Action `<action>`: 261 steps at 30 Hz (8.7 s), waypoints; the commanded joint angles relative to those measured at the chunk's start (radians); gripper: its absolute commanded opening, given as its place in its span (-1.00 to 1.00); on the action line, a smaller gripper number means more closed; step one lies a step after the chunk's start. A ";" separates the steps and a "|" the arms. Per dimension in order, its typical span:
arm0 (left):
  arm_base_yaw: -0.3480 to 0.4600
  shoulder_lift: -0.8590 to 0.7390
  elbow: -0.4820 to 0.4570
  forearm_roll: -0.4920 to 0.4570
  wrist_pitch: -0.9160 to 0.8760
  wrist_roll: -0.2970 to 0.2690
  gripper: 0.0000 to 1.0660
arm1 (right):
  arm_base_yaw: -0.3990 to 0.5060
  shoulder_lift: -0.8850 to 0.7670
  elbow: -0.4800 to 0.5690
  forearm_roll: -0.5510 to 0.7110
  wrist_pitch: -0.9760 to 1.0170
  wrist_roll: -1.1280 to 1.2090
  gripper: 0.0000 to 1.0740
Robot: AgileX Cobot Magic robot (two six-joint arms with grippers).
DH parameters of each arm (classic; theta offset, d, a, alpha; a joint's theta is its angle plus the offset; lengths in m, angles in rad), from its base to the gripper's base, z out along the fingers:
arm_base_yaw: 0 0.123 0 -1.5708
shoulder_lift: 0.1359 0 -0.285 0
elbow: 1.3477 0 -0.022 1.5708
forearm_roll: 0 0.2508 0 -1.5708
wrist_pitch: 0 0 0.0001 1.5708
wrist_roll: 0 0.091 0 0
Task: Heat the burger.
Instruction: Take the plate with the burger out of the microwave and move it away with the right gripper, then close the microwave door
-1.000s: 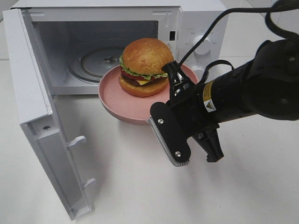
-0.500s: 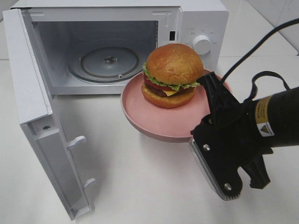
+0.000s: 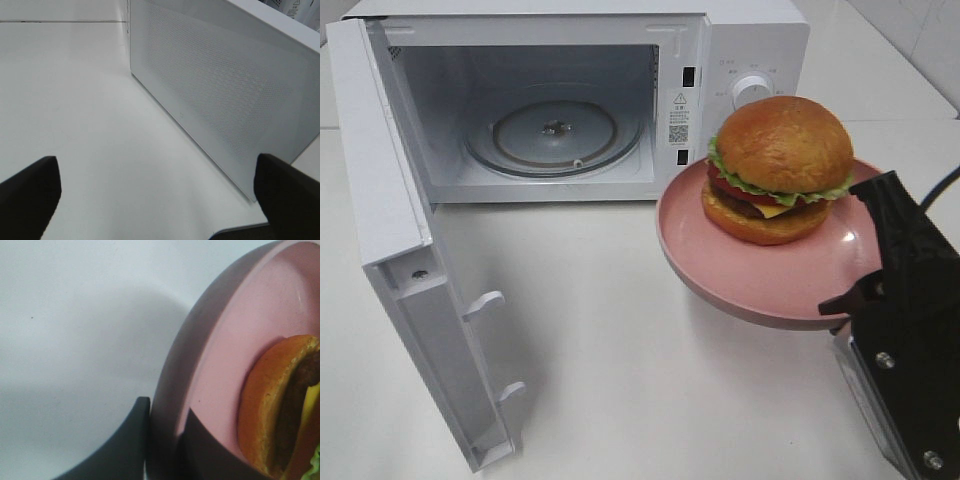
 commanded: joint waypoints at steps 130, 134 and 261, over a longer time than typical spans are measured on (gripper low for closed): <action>0.002 -0.019 0.002 -0.005 -0.009 -0.003 0.83 | -0.002 0.440 -0.091 -0.394 0.316 1.938 0.26; 0.002 -0.019 0.002 -0.005 -0.009 -0.003 0.83 | -0.002 0.271 -0.091 -0.196 0.306 1.663 0.40; 0.002 -0.019 0.002 -0.010 -0.010 -0.004 0.83 | -0.610 -1.049 -0.091 0.346 0.660 0.968 0.41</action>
